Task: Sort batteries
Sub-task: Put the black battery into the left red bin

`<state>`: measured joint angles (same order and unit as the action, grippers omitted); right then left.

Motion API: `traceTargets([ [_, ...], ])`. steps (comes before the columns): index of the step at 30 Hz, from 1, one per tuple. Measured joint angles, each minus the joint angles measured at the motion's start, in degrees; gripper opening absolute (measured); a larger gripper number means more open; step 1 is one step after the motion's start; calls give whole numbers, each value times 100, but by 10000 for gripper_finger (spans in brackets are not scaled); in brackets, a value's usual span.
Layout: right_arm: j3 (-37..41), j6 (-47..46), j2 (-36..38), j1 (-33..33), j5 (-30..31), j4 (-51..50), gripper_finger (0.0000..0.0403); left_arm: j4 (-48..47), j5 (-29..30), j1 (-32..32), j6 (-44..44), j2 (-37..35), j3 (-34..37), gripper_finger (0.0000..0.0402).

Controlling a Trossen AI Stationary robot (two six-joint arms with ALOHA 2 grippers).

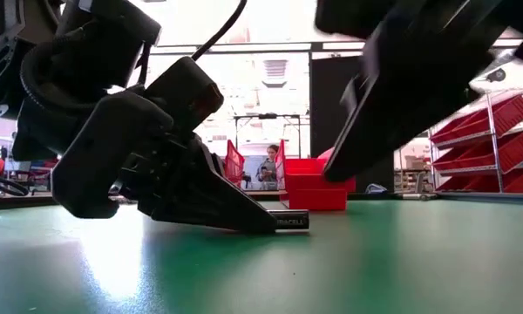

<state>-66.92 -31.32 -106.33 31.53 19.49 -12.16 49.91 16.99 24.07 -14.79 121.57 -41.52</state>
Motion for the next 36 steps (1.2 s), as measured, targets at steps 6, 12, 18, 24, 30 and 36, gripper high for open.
traceTargets([
  [6, 31, -360, 598, 503, 651, -606, 167, -1029, 202, -29, 84, -979, 114, 32],
  [12, 281, -747, 663, 911, 1310, -695, 170, -2220, 178, -114, 269, -2526, 37, 32],
  [18, 767, -1480, 479, 972, 1692, -651, 161, -5486, 99, -604, 333, -4208, -586, 32],
  [24, 1016, -1719, 411, 896, 1617, -663, 153, -8412, 123, -1809, 352, -4552, -1579, 32],
  [30, 1013, -1669, 460, 896, 1607, -697, 148, -9427, -693, -3011, 1183, -4199, -2468, 32],
  [36, 1025, -1807, 475, 896, 1604, -949, 158, -9552, -1660, -4142, 1617, -3436, -2937, 32],
])
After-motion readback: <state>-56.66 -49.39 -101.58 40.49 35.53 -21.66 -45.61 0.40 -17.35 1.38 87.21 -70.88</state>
